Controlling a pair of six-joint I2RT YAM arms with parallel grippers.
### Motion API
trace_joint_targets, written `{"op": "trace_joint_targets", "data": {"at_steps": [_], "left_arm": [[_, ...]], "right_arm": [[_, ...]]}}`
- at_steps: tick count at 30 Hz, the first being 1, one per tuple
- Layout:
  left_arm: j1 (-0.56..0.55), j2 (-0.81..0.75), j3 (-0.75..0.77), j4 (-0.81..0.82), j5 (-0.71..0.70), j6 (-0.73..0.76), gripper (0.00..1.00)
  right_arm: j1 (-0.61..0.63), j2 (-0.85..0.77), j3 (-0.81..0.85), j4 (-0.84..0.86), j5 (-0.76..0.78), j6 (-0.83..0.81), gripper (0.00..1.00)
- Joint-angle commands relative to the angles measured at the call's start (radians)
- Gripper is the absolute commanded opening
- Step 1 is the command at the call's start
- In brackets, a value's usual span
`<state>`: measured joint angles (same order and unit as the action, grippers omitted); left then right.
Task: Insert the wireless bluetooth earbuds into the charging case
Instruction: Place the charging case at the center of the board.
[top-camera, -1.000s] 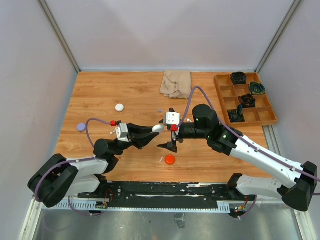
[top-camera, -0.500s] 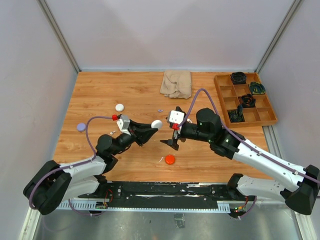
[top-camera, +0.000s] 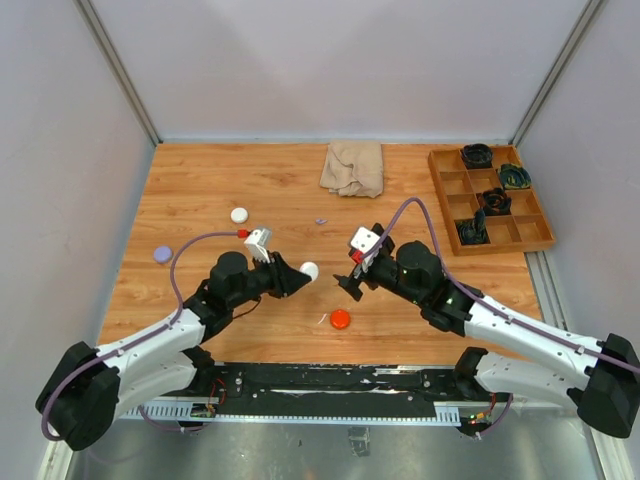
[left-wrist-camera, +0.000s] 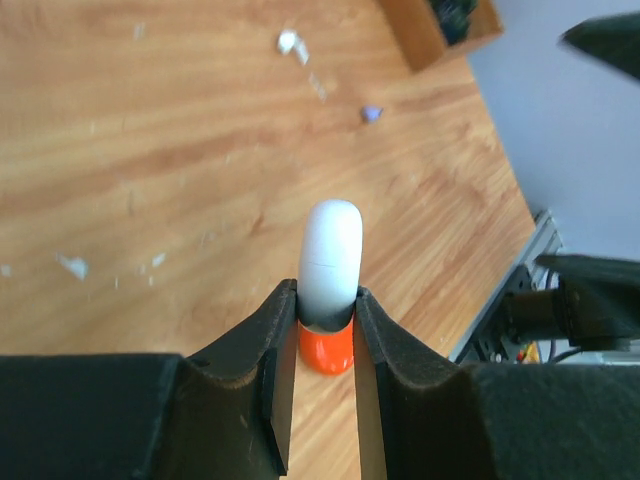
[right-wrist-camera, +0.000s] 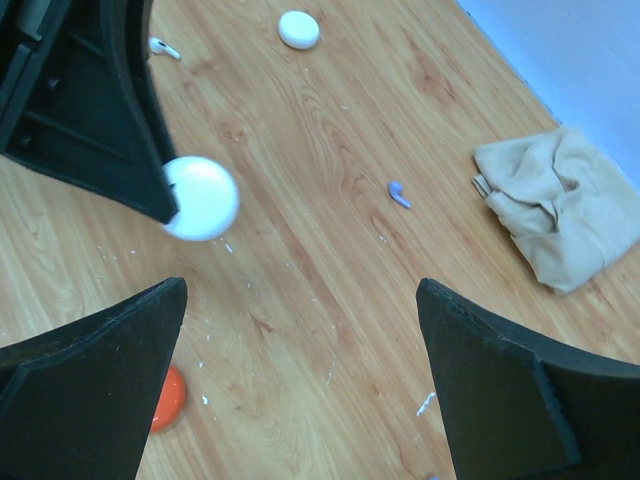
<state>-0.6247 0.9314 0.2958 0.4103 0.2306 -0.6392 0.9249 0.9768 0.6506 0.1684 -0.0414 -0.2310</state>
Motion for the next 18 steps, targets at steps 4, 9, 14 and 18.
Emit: {"op": "trace_joint_targets", "data": {"at_steps": [4,9,14,18], "left_arm": [[0.001,0.109,0.032,-0.229,0.084,-0.105,0.08],[-0.023,0.190,0.053,-0.239,0.110,-0.123,0.09],[-0.057,0.306,0.095,-0.239,0.121,-0.134,0.12],[-0.069,0.374,0.126,-0.251,0.115,-0.144,0.17]], "right_arm": [[-0.011,-0.044,-0.142,0.227,0.165,0.029,0.99],[-0.017,-0.059,-0.170,0.236,0.188,0.025,0.99],[-0.023,-0.070,-0.204,0.269,0.218,0.025,0.99],[-0.029,-0.095,-0.218,0.277,0.222,0.027,0.99]]}}
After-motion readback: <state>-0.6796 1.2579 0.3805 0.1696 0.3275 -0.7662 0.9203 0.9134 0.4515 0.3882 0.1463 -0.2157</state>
